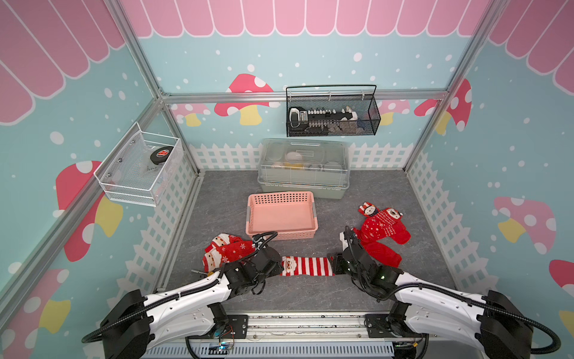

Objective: Place the socks together as a pair
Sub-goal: Flatten out the sock at the center of the board, then pick up the sock at the center of the board.

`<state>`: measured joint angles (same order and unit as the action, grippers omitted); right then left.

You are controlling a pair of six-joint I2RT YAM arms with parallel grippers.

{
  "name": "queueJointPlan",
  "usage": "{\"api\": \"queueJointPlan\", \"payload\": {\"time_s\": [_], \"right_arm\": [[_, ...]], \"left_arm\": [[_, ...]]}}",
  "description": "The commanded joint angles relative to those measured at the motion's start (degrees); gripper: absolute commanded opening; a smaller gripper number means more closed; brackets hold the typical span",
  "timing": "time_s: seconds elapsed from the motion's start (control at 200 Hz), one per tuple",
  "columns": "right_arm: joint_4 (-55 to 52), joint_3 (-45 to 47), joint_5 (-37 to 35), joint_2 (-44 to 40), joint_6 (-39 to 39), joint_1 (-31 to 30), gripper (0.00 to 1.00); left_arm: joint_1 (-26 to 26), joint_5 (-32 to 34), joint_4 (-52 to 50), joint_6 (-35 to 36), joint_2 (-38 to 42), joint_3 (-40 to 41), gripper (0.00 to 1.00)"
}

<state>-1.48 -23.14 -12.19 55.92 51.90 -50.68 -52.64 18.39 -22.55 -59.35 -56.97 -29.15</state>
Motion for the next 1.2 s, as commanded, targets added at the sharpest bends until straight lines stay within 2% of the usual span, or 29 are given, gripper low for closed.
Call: {"api": "queueJointPlan", "payload": {"time_s": [0.0, 0.085, 0.175, 0.245, 0.505, 0.765, 1.196], "right_arm": [[-1.57, -2.51, 1.74, -2.91, -0.02, -0.04, 0.38], [-1.18, -4.03, 2.02, -4.2, -0.04, -0.13, 0.39], [2.2, -4.92, 2.57, -3.58, 0.62, -0.6, 0.4], [6.22, -5.57, 3.02, -1.05, 1.54, -1.45, 0.41], [15.13, -16.76, -1.09, 19.15, 3.46, -11.03, 0.43], [23.43, -27.12, 3.36, 39.88, 9.13, -14.58, 0.43], [19.57, -41.07, 5.35, 58.19, 16.95, -18.38, 0.43]], "left_arm": [[0.17, 5.16, -7.82, 0.3, 4.45, -1.87, 0.48], [0.76, 6.81, -12.61, -0.21, 7.38, -3.02, 0.51], [1.7, 8.38, -17.79, -0.87, 10.34, -4.4, 0.6], [2.73, 8.67, -19.96, -0.66, 12.63, -4.78, 0.61], [8.07, 8.3, -24.57, -0.51, 17.16, -4.72, 0.6], [11.92, 8.15, -30.35, -4.48, 20.44, -5.46, 0.61], [12.26, 11.48, -36.67, -9.79, 21.79, -6.01, 0.61]]}}
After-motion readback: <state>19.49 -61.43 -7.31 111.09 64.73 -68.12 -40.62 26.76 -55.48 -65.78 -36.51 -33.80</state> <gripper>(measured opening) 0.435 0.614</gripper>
